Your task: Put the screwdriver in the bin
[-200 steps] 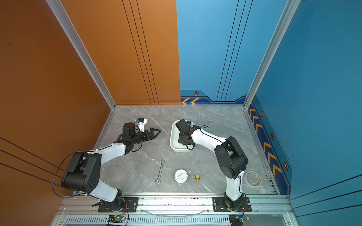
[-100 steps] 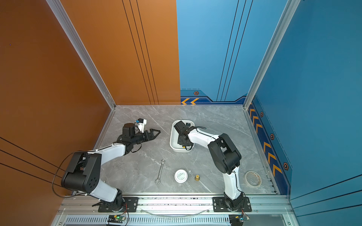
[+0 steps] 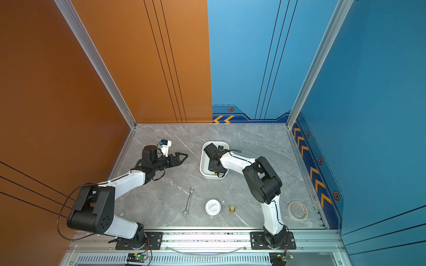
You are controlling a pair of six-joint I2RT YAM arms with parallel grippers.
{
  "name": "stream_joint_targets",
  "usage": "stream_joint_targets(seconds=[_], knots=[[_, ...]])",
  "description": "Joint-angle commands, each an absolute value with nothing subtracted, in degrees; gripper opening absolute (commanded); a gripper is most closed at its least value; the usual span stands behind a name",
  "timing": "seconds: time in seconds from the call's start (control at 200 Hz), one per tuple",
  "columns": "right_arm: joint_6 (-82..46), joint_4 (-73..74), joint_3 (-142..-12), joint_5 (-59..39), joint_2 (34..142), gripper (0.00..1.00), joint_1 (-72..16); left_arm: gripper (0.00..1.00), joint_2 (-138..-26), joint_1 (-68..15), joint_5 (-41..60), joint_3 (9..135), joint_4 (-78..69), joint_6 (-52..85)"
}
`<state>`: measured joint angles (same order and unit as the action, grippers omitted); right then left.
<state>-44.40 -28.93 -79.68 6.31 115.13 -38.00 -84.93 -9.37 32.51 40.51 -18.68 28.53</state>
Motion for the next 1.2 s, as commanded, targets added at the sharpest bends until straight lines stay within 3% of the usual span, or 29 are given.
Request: stream_joint_targets(seconds=[0.0, 0.21, 0.466, 0.596, 0.841, 1.027, 1.197], knots=[[-43.20, -29.16, -81.17, 7.28, 112.79, 0.46, -38.41, 0.98, -83.39, -8.65, 30.27, 40.51, -14.75, 25.54], [-36.93, -35.64, -83.79, 6.41, 105.83, 0.49, -38.08, 0.98, -80.90, -8.36, 26.08, 42.16, -9.03, 22.41], [-18.65, -39.11, -78.70, 17.59, 91.38, 0.59, -32.90, 0.98, -75.21, -7.87, 16.62, 42.91, -2.16, 15.52], [-11.07, -30.09, -68.44, 14.94, 83.75, 0.60, -22.88, 0.98, -73.36, -7.26, 10.43, 43.11, -0.53, 13.10], [-8.41, -9.19, -50.23, 6.39, 76.57, 0.61, -5.44, 0.98, -69.78, -5.57, 1.02, 39.73, -4.74, 6.29], [-7.03, 10.85, -39.21, 3.45, 77.56, 0.61, 0.72, 0.98, -66.23, -3.24, -2.15, 31.73, -17.11, -1.03], [-6.78, 19.26, -35.73, 1.46, 80.73, 0.62, 2.81, 0.98, -64.93, -0.48, -1.62, 25.10, -27.80, -2.47]])
